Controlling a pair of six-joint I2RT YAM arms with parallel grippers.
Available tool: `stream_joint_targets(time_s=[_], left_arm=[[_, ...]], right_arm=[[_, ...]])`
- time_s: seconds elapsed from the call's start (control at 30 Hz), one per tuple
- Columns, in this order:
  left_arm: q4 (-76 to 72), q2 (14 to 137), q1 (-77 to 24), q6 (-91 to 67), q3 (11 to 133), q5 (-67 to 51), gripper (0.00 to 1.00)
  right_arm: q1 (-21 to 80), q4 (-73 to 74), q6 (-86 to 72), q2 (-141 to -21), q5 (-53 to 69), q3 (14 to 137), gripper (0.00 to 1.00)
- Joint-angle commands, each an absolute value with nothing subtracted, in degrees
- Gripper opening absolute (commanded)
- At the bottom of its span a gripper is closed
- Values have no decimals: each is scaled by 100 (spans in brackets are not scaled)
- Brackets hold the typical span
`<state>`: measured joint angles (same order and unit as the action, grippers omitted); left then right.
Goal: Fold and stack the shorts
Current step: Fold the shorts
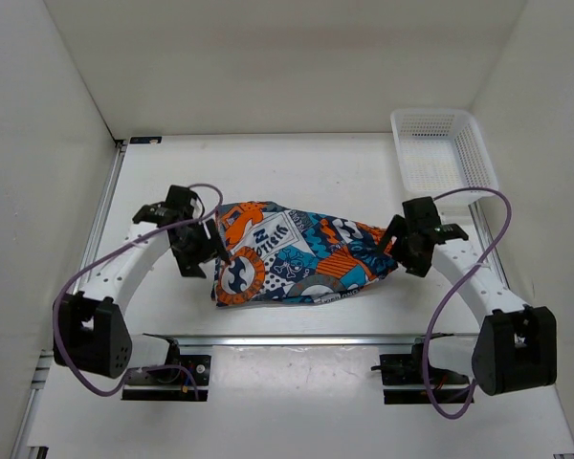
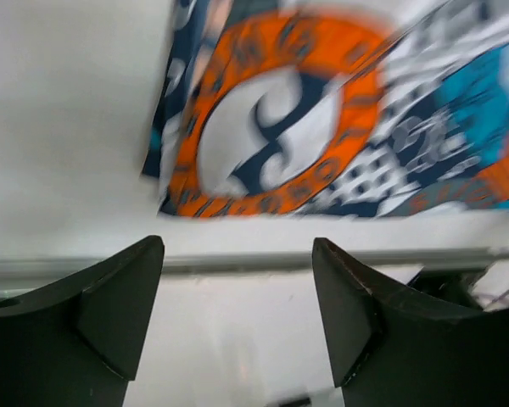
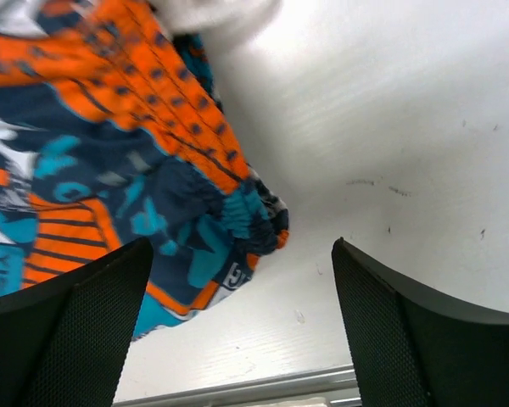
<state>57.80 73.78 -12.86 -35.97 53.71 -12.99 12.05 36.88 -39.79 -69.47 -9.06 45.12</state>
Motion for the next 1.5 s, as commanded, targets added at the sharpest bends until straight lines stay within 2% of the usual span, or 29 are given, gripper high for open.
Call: stream_joint_targets(time_s=[0.0, 0.1, 0.27, 0.4, 0.43, 0.5, 0.53, 0.6, 0.73, 0.77, 0.83, 0.87, 0.97, 1.0, 1.03, 1.47], left_arm=[[5678, 7610, -1230, -3489, 6458, -706, 82], [5424, 8286, -976, -3420, 6933, -440, 73], [5002, 9570, -704, -3305, 7128, -703, 74], [4685, 10028, -650, -3305, 6979, -756, 60], [4606, 10098, -650, -3305, 6926, -756, 54], [4536, 10177, -650, -3366, 6926, -756, 49], [4535, 10291, -650, -3366, 6926, -756, 44], [4474, 10432, -650, -3418, 6873, -808, 41], [4342, 10740, -650, -3472, 6820, -809, 31], [4342, 10740, -650, -3472, 6820, -809, 29], [4342, 10740, -650, -3533, 6768, -809, 28], [4342, 10740, -650, -3533, 6768, -861, 28], [4289, 10792, -650, -3533, 6768, -914, 27], [4289, 10793, -703, -3533, 6768, -914, 27], [4289, 10793, -703, -3533, 6768, -914, 26], [4236, 10995, -1125, -3884, 7031, -1028, 26]], right_arm=[[1108, 3656, -3639, -7048, -1151, 5141, 92], [1055, 3587, -3437, -7486, -1021, 5554, 92], [1002, 3218, -3165, -8374, -107, 5695, 92], [1002, 3006, -3059, -8780, 141, 5441, 93], [1002, 2919, -2998, -8780, 141, 5380, 93], [1002, 2831, -2945, -8946, 193, 5248, 93], [1002, 2743, -2944, -8999, 193, 5247, 91], [1002, 2620, -2944, -9210, 360, 5125, 88], [1002, 2147, -3137, -9255, 299, 4984, 72], [1002, 2145, -3138, -9255, 351, 4983, 63], [1002, 2145, -3138, -9412, 430, 5070, 53], [1002, 2145, -3138, -9413, 483, 5141, 38], [1002, 2145, -3138, -9492, 615, 5273, 16], [1002, 2145, -3138, -9492, 615, 5273, 3], [1002, 2223, -3085, -9440, 546, 5439, 0], [1476, 3515, -2637, -8693, -931, 6871, 0]])
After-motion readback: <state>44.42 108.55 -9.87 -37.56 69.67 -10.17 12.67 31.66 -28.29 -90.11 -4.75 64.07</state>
